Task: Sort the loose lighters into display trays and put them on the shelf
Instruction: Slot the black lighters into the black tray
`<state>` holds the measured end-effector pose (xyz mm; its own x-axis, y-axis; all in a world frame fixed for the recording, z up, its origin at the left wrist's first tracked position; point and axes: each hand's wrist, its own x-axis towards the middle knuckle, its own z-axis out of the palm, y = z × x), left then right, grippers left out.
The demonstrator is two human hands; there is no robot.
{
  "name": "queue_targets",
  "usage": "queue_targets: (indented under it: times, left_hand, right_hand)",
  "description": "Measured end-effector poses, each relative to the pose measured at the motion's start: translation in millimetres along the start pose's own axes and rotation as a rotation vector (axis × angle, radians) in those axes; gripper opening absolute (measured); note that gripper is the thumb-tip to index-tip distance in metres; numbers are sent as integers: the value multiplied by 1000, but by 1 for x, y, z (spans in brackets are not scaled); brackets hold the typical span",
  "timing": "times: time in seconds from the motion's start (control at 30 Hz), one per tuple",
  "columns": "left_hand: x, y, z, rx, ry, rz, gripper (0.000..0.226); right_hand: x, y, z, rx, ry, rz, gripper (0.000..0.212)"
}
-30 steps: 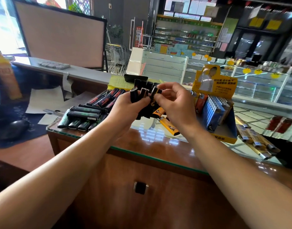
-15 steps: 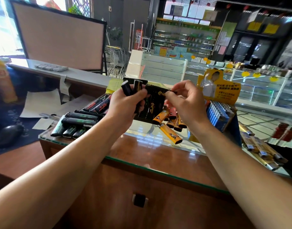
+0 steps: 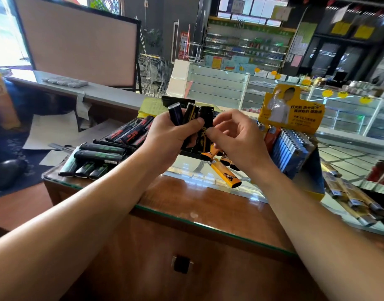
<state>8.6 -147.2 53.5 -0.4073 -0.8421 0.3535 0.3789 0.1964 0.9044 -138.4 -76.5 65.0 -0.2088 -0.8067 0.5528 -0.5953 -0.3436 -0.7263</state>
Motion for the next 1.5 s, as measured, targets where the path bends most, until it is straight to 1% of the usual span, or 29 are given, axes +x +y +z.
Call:
queue_targets:
  times: [0.1,0.17,0.27,0.4,0.5,0.57,0.63,0.7,0.83,0.93,1.03,1.1,1.2,1.33,1.4,1.5]
  left_hand:
    - [-2,-1,1,5,-18,-11,11]
    - [-2,-2,2,5,-23,-25,11]
    - [-2,-2,2,1,-31,-43,11]
    - [-4,-1,1,-29,-64,-105,7]
    - [-7,0,1,3,-133,-160,3]
    - [-8,1,1,5,-194,-190,6]
    - [-8,1,2,9,-218,-180,5]
    - [-6,-1,0,29,-192,-149,7]
    - [-3,-4,0,110,-139,-111,13]
    - [-3,-4,1,80,-124,-92,16]
    - [-2,-4,1,77,-123,-76,18]
    - [-2,-5,-1,90,-115,-71,19]
    - [-2,-3,-1,118,-94,-73,17]
    - [-6,4,-2,36,-29,-118,8]
    - [-10,9,-6,-3,40,-167,10]
    - [-11,15,-17,-34,139,-255,14]
  right_hand:
    - [2,-3,0,40,76,-58,29]
    - [1,-5,2,27,93,-93,34]
    - [1,-6,3,44,86,-96,28]
    - [5,-3,-1,207,119,-38,24]
    - [7,0,-5,363,145,17,22]
    - [7,1,-5,410,143,20,20]
    - [6,-1,-5,428,123,3,18]
    - [4,-4,-3,423,114,-9,18]
    - [2,-6,0,308,148,-54,24]
    - [1,-7,5,275,243,-31,25]
    - [-1,-7,11,246,355,-51,19]
    - [-1,-7,14,238,379,-63,19]
    - [-1,-8,14,239,371,-71,21]
    - [1,-9,8,272,403,-52,20]
    - [4,-7,2,286,411,-44,20]
    - [6,-3,-4,236,422,-45,18]
